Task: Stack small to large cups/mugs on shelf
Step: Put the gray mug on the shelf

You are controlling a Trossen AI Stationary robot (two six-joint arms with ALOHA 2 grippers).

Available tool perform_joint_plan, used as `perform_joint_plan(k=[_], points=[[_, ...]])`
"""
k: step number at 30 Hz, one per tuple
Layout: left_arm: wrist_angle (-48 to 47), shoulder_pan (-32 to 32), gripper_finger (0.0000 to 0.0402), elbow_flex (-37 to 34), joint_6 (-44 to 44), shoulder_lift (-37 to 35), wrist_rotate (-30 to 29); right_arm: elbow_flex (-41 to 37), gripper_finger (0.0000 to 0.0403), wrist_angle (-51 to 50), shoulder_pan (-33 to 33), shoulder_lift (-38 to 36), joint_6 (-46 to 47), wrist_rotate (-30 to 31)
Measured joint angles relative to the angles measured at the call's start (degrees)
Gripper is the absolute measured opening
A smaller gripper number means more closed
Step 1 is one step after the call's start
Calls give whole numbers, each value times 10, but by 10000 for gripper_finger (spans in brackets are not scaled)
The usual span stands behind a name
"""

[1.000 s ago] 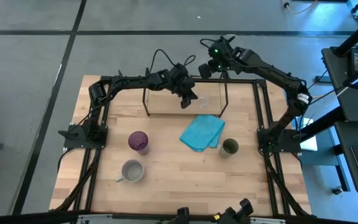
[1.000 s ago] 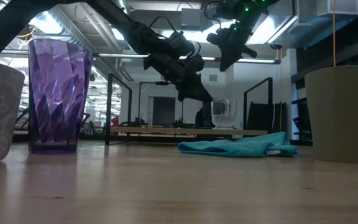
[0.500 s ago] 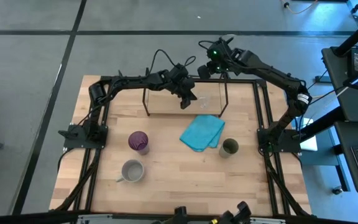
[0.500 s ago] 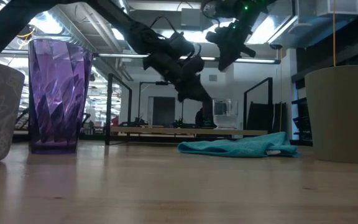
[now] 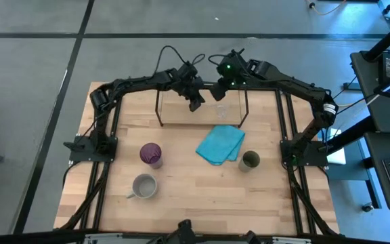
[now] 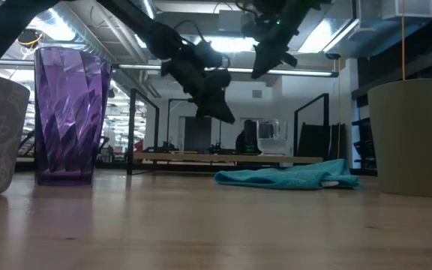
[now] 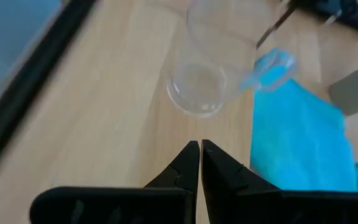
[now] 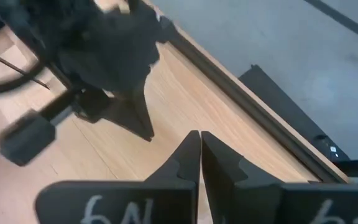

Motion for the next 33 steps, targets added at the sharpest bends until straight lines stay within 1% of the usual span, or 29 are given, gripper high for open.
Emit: perform_joint_plan(k=[5,7,9,12,16,18,23,28,33], points=[[-19,1,11,0,0,-64,10,0,17,43,11,0,-7,3],[-35,-2,11,0,0,-95,19,0,16,60,13,0,-13,0],[-63,-7,11,0,0,-124,15,0,17,70,17,0,-15,0],[-120,-16,11,0,0,-161,-1,0,17,68,23,0,-15,0],[-181,-27,11,0,0,-205,-40,0,17,74,31,0,-16,0],[-185,-32,11,0,-2,-222,-60,0,17,78,31,0,-15,0],[-185,-32,11,0,-19,-259,-79,0,17,74,30,0,8,0],[-189,-32,11,0,-30,-288,-119,0,17,74,31,0,14,-1],[-182,-32,11,0,-34,-299,-122,0,17,75,31,0,14,0]])
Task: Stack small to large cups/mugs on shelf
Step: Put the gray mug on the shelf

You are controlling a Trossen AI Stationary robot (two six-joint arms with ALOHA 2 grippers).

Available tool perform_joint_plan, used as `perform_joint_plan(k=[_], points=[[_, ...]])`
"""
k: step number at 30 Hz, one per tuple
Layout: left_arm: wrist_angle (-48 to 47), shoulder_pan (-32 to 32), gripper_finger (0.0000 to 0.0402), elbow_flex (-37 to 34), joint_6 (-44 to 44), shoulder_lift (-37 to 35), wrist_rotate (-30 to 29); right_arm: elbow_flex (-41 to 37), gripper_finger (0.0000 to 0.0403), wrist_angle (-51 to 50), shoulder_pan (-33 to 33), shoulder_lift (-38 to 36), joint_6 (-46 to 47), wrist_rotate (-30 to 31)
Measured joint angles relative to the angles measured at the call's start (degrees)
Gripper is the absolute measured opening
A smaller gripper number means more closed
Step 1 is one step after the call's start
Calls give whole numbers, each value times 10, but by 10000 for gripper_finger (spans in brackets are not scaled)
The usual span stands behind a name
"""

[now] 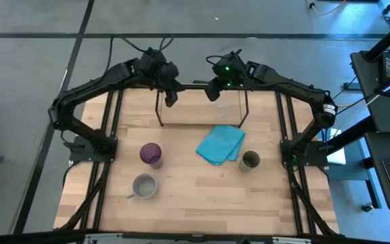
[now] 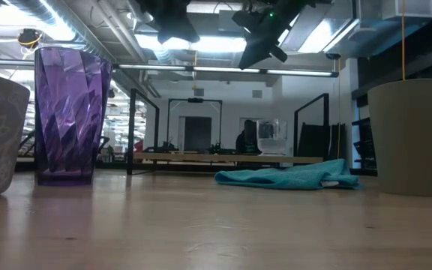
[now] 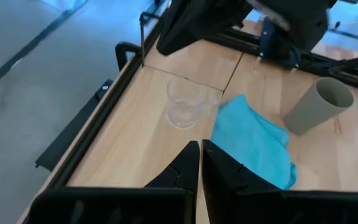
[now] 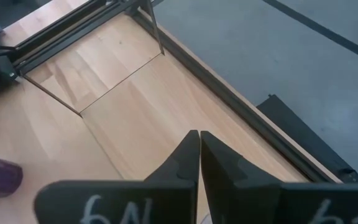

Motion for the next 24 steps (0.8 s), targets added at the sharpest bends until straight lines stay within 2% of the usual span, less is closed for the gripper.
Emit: perform_joint_plan(k=[17,24], points=[[1,-11,11,0,-16,-5,-2,0,17,4,0,0,0,0],[3,-14,11,0,-17,-5,-25,0,17,3,0,0,1,0]])
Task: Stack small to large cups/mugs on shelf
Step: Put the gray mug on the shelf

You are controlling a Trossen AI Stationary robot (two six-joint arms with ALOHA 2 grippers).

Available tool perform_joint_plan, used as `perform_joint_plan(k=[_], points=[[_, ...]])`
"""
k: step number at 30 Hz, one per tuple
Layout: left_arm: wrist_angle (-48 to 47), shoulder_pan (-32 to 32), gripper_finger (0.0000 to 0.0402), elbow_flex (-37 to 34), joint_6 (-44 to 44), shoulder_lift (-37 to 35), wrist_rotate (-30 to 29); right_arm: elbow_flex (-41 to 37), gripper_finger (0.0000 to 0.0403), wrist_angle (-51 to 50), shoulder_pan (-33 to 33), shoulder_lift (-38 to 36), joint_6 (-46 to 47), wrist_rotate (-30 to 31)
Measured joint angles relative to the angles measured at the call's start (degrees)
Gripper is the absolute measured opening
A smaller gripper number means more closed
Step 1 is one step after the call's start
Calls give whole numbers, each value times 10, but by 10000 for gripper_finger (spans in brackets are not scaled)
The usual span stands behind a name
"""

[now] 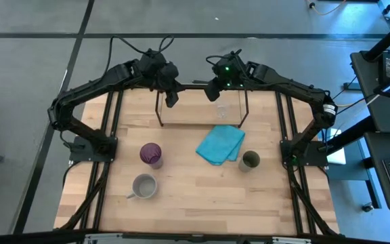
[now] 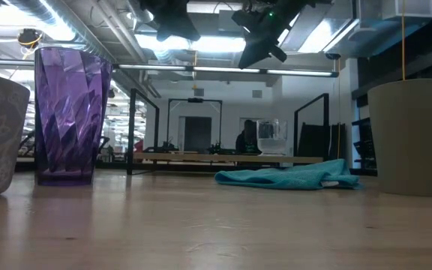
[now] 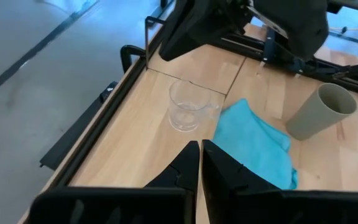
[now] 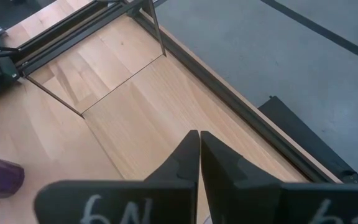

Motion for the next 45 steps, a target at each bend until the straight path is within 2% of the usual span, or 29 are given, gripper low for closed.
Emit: perform_joint_plan(k=[29,36,45], points=[[-18,-19,11,-1,1,-18,-6,0,17,-1,0,0,0,0],[-60,-28,11,0,2,-47,-63,0,17,-1,0,0,-1,0],[-110,-30,11,0,-7,-92,-87,0,17,-1,0,0,0,0]])
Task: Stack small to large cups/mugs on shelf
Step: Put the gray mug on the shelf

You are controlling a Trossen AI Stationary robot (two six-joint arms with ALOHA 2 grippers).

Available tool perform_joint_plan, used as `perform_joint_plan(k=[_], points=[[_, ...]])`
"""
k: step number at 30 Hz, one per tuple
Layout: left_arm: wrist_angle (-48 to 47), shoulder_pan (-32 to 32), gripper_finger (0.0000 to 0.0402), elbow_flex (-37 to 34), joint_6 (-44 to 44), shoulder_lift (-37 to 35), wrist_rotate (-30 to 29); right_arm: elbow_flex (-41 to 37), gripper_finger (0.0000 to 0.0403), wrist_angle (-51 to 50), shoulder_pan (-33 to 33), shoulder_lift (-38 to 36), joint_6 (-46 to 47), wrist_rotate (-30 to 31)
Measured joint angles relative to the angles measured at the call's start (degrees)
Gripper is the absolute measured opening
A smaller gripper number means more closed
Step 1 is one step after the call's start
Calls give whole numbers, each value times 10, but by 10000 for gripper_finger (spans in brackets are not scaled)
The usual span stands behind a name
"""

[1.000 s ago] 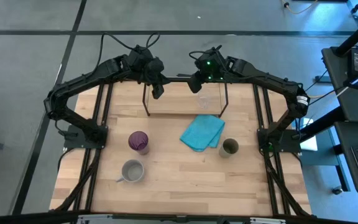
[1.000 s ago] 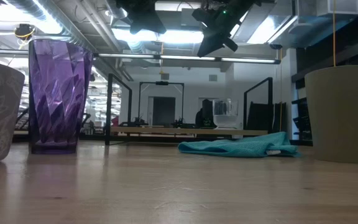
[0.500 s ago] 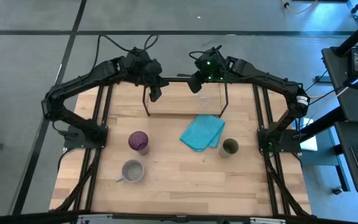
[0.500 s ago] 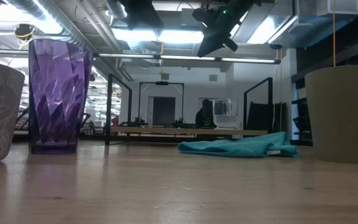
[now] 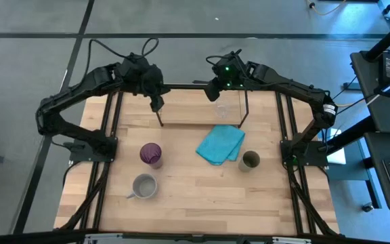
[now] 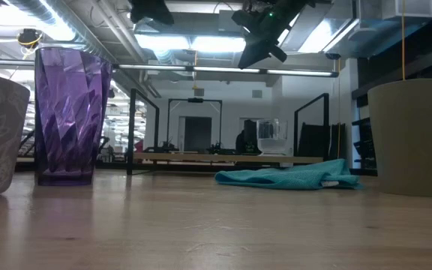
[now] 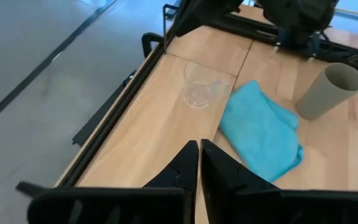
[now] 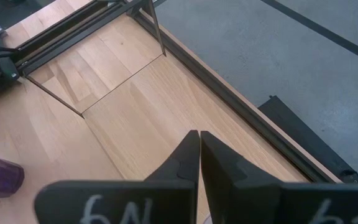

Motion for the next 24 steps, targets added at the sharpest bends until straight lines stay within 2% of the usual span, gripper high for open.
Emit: perform_joint_plan(k=[4,9,17,24], points=[[-58,0,11,-4,-3,-19,-23,0,17,0,0,0,-1,0],[-61,-15,11,-68,-33,-70,-19,0,17,0,0,0,-1,0],[-57,-71,11,-184,-154,-212,-18,0,17,0,0,0,0,0],[-104,-137,11,-230,-282,-306,12,0,17,0,0,0,-1,0]])
